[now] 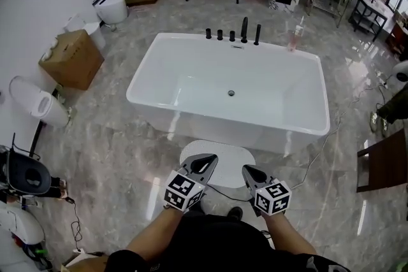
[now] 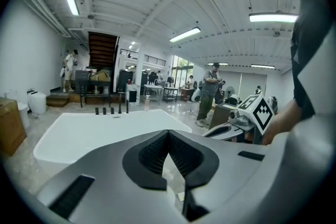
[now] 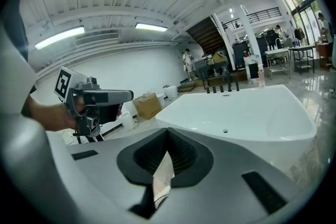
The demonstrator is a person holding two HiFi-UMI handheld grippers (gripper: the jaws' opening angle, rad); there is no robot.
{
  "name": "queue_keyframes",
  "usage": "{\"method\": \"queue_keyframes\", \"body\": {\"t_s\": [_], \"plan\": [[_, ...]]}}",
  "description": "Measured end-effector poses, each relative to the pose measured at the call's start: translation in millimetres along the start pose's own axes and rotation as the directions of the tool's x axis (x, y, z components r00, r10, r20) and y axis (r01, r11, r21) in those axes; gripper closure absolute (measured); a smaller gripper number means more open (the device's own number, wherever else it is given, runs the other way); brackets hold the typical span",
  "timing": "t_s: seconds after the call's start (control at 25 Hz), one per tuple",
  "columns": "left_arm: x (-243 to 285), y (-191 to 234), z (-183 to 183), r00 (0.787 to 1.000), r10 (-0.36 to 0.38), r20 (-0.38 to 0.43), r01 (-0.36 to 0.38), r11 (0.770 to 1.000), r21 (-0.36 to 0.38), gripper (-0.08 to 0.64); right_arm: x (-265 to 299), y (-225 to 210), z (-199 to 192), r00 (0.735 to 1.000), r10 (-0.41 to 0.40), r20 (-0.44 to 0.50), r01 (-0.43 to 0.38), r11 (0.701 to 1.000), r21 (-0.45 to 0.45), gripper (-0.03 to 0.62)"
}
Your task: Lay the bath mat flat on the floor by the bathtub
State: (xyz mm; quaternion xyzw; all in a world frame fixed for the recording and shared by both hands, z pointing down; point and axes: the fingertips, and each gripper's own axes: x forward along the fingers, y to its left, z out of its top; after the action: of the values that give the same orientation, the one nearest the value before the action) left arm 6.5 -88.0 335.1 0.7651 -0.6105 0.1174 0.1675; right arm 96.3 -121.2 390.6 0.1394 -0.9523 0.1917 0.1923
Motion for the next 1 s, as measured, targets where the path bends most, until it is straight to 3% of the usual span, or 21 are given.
{"method": "queue_keyframes", "body": {"t_s": [0.24, 0.36, 0.48, 0.72, 1.0], "plan": [[-35, 89, -8, 0.998, 0.053, 0.031, -0.051, 0.997, -0.062, 0.551, 67, 45, 38, 0.999, -0.035, 0.020, 0.036, 0.999, -0.037, 0.575], [-50, 126, -4, 0.999, 0.038, 0.039, -0.036, 0.998, -0.049, 0.550, 99, 68, 67, 0.997, -0.052, 0.064, 0.054, 0.998, -0.027, 0.576], [-61, 154, 1, 0.999, 0.009, 0.040, -0.008, 1.000, -0.008, 0.550, 124, 94, 90, 0.996, -0.020, 0.092, 0.024, 0.999, -0.042, 0.575], [-74, 187, 24, 0.998, 0.008, 0.055, -0.012, 0.998, 0.069, 0.551, 139, 115, 130, 0.995, -0.037, 0.094, 0.059, 0.969, -0.239, 0.575], [-65, 203, 89, 0.991, 0.039, 0.126, -0.052, 0.993, 0.102, 0.549, 117, 110, 198, 0.978, -0.004, 0.211, 0.067, 0.954, -0.292, 0.575]]}}
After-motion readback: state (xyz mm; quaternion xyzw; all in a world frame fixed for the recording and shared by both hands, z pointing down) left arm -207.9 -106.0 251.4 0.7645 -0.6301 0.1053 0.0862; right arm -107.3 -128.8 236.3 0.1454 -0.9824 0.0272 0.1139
